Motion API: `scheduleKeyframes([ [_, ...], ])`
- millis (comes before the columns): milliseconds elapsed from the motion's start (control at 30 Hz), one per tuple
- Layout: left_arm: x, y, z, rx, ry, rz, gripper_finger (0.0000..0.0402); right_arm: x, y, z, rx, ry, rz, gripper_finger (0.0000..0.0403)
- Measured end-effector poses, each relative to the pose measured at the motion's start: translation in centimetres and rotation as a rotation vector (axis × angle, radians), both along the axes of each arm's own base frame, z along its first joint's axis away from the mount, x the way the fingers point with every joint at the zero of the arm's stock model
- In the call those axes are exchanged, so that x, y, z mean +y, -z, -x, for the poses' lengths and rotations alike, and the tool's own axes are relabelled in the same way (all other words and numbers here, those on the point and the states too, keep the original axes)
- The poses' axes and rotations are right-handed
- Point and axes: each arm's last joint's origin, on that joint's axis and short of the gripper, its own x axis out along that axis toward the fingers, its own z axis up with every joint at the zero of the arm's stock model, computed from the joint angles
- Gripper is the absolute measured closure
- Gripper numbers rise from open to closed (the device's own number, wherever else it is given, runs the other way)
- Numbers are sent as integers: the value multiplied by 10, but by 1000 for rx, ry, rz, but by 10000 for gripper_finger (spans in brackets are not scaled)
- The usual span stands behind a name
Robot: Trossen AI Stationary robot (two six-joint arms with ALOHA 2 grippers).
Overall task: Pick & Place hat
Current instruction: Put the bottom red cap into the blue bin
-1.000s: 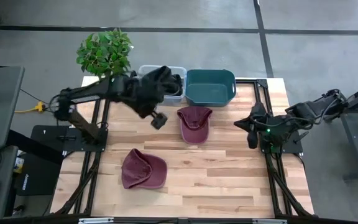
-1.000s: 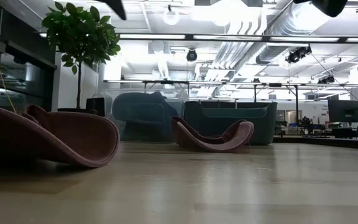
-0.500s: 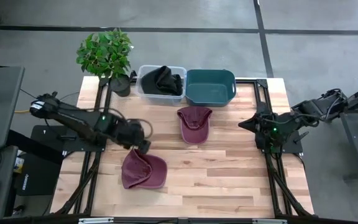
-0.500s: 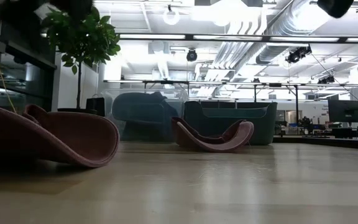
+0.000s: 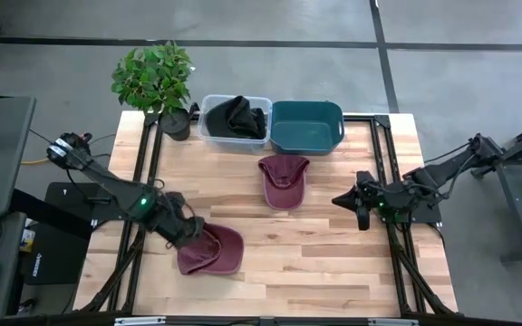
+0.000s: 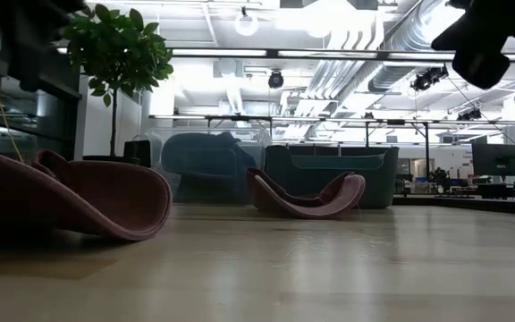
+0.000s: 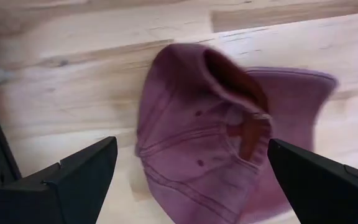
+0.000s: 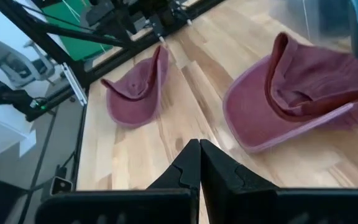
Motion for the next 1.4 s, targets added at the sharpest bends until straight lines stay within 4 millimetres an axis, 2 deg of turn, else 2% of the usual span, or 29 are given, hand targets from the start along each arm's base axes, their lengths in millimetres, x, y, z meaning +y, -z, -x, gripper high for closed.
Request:
scheduleKeyframes([
  [300,-36,36,20,-166,-48,63,2,1,-1,-2,-15,-4,6,403],
  [467,-44,63,36,-242,-103,110,2,1,-1,-2,-16,-4,0,403],
  [867,-36,94,79,-372,-220,153,2,2,-2,-3,-26,-21,-22,403],
  [1100,-30,121,84,-440,-250,229,2,2,-4,-3,-44,-22,-31,403],
  [1400,-26,130,85,-462,-264,242,3,2,-5,-4,-58,-14,-37,403],
])
